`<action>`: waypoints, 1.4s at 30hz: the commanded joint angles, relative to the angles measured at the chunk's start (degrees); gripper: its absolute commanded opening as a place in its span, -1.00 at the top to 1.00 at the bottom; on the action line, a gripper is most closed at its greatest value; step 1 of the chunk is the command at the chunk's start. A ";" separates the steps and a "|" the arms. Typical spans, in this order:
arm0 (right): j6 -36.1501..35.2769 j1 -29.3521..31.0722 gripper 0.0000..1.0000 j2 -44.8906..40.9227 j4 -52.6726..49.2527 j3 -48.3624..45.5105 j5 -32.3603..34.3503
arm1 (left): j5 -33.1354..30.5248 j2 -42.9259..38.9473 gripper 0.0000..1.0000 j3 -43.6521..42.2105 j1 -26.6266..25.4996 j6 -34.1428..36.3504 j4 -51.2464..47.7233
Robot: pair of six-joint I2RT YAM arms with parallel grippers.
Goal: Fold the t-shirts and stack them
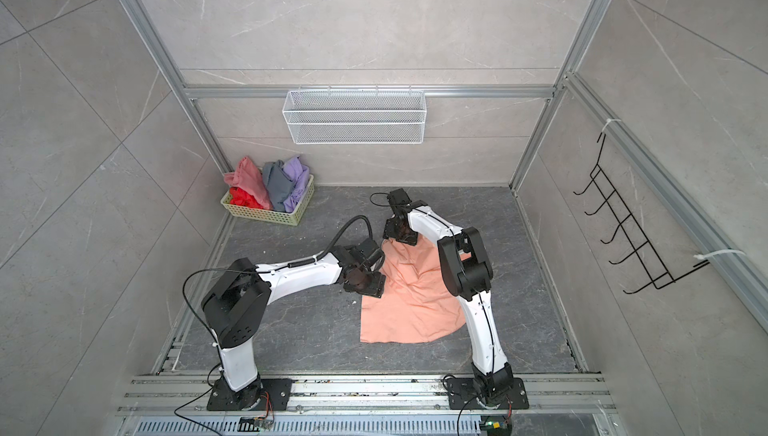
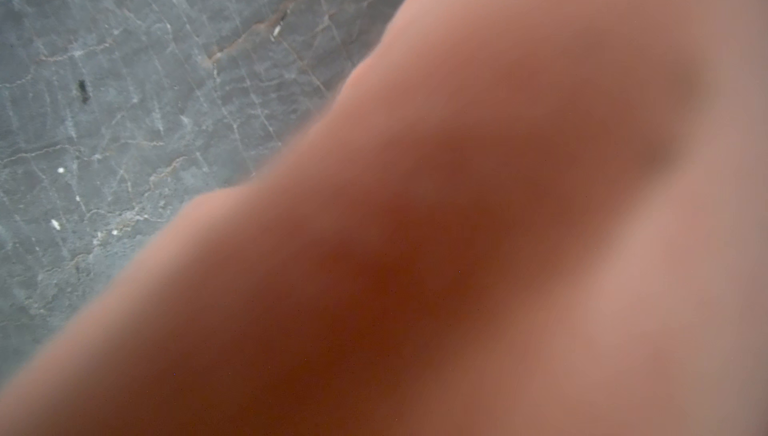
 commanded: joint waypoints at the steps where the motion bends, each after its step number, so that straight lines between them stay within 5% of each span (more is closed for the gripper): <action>1: 1.19 0.47 -0.45 1.23 -0.34 -2.02 0.23 | -2.48 2.06 -0.44 0.91 -2.20 -3.07 -4.01; 6: 1.55 0.90 -0.31 0.93 0.75 -3.41 -1.59 | -1.26 4.36 -0.31 0.66 -3.18 -3.87 -3.60; 8: 1.55 0.95 -0.08 1.02 1.09 -3.59 -2.41 | -0.71 4.65 -0.19 0.47 -3.64 -3.20 -2.53; 11: 1.70 0.83 0.50 0.92 1.57 -3.48 -3.28 | -1.48 4.03 0.37 0.01 -3.75 -3.28 -2.11; 14: 1.98 0.91 0.81 -0.24 3.39 -3.03 -4.53 | -4.60 0.48 0.96 -0.64 -3.67 -3.31 -2.20; 19: 2.26 0.64 0.99 -5.21 8.23 1.23 -6.53 | -12.76 -9.23 1.00 0.53 -0.86 -1.76 -4.88; 24: 2.37 -0.36 1.00 -8.87 10.33 13.60 -7.78 | -16.20 -22.45 1.00 3.05 8.70 3.79 -3.29; 30: 2.89 -3.19 1.00 -8.41 10.68 36.80 -11.19 | -16.14 -29.17 1.00 19.11 19.63 17.13 -2.94; 34: -1.43 -3.51 1.00 -17.95 13.42 29.55 -9.85 | -19.82 -32.27 1.00 23.40 19.71 21.72 -4.77; 37: -1.92 -3.55 0.82 -32.54 24.70 1.43 -5.97 | -23.41 -37.25 1.00 15.91 19.71 19.57 -5.27; 39: -0.97 -3.56 0.18 -41.36 29.89 -17.90 -2.91 | -24.26 -41.15 1.00 7.65 19.72 15.67 -5.79; 40: 0.18 -3.61 -0.09 -44.08 30.35 -24.60 -1.92 | -24.56 -42.62 0.88 3.79 19.71 13.18 -6.21; 42: 2.81 -3.54 -0.52 -47.83 27.96 -34.70 -1.01 | -24.19 -45.47 0.25 -3.22 19.71 7.45 -7.42</action>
